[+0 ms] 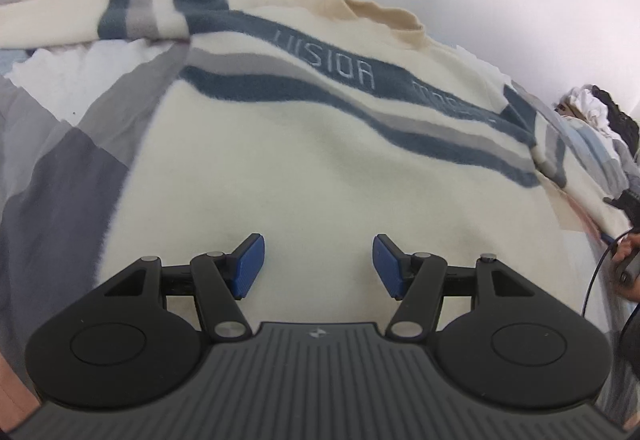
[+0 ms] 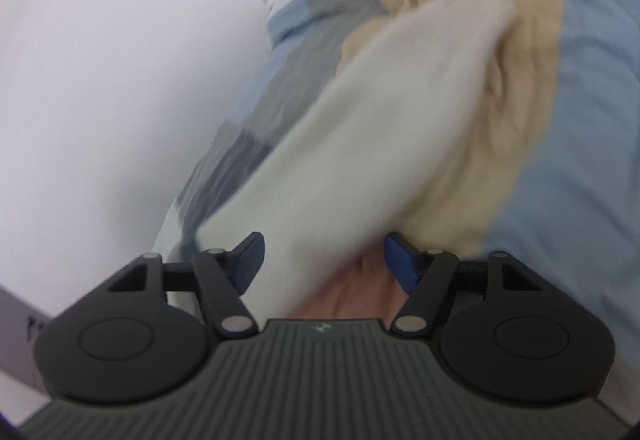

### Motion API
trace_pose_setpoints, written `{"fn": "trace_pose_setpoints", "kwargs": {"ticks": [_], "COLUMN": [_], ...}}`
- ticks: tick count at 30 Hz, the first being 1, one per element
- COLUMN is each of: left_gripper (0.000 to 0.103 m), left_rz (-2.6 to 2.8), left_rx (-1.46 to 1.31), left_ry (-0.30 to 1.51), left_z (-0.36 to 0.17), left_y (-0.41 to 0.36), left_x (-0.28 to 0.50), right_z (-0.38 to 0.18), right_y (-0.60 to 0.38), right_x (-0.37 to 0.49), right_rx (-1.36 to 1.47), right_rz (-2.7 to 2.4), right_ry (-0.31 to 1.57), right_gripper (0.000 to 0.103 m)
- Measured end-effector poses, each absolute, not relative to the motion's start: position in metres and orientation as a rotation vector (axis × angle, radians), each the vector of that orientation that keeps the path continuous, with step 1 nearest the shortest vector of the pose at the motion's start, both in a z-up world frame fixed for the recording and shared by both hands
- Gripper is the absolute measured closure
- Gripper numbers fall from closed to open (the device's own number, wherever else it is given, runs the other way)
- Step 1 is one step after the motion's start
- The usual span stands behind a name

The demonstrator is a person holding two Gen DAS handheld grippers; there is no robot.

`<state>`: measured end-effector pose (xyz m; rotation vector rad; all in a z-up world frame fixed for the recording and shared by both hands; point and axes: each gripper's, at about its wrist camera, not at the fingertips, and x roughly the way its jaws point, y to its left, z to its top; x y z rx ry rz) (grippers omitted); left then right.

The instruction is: Fold large clothes

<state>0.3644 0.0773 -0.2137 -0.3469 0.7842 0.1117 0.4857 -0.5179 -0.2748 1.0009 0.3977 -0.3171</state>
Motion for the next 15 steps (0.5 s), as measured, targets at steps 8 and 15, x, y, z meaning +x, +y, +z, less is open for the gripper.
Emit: {"fn": "trace_pose_setpoints", "kwargs": {"ticks": [8, 15], "left_gripper": [0.036, 0.036], "left_rz": [0.116, 0.106], "left_rx": [-0.309, -0.308], "left_ry": [0.793, 0.815], "left_z": [-0.218, -0.219], "left_y": [0.072, 0.07], "left_x": [0.374, 0.381], "right_z": [-0.273, -0.246], "right_y": [-0.565, -0.575], "right_x": [0.512, 0.511], "right_rx": [0.916, 0.762], "right_rz": [-0.53, -0.556], "right_ry": [0.324, 0.362], "right_gripper": [0.063, 0.089]}}
